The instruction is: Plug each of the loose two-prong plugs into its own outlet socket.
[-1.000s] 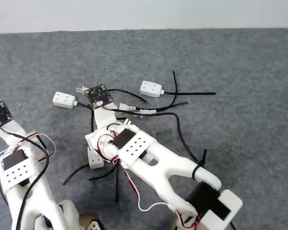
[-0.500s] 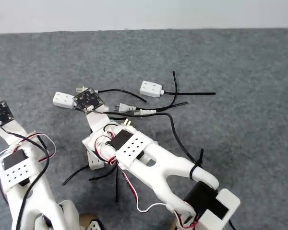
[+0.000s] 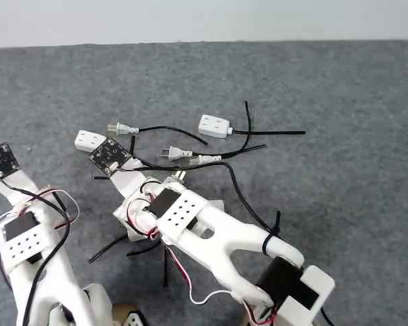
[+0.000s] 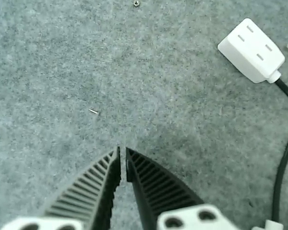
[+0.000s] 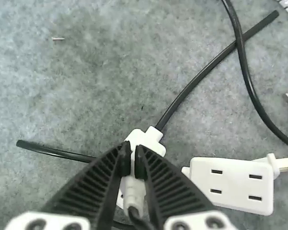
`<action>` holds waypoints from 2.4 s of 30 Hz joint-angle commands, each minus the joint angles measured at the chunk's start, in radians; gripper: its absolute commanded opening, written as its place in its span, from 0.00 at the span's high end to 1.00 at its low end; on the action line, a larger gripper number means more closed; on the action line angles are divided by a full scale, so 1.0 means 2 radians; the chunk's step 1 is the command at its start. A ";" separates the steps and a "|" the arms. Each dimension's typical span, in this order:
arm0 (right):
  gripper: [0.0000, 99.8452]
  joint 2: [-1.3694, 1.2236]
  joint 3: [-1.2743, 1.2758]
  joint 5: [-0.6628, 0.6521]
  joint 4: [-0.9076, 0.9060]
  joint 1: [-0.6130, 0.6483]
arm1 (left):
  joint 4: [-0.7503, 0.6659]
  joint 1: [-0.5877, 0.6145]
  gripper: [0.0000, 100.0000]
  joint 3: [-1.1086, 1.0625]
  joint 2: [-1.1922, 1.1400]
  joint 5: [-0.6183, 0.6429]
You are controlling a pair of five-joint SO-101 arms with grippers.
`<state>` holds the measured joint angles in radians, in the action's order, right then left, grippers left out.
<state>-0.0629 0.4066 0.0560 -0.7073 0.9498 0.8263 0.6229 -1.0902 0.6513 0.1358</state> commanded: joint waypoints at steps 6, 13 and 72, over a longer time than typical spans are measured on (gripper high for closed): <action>0.99 -0.001 -0.021 -0.023 -0.010 0.004 | -0.012 0.000 0.98 0.021 0.002 -0.008; 0.99 -0.040 -0.044 -0.025 0.010 0.003 | -0.012 0.000 0.98 0.021 0.001 -0.008; 0.99 -0.132 -0.162 0.039 -0.197 0.043 | -0.026 0.000 0.98 0.016 -0.002 -0.008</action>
<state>-0.3759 0.1335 0.1312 -1.0694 1.0434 0.7971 0.6229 -1.0902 0.6467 0.1358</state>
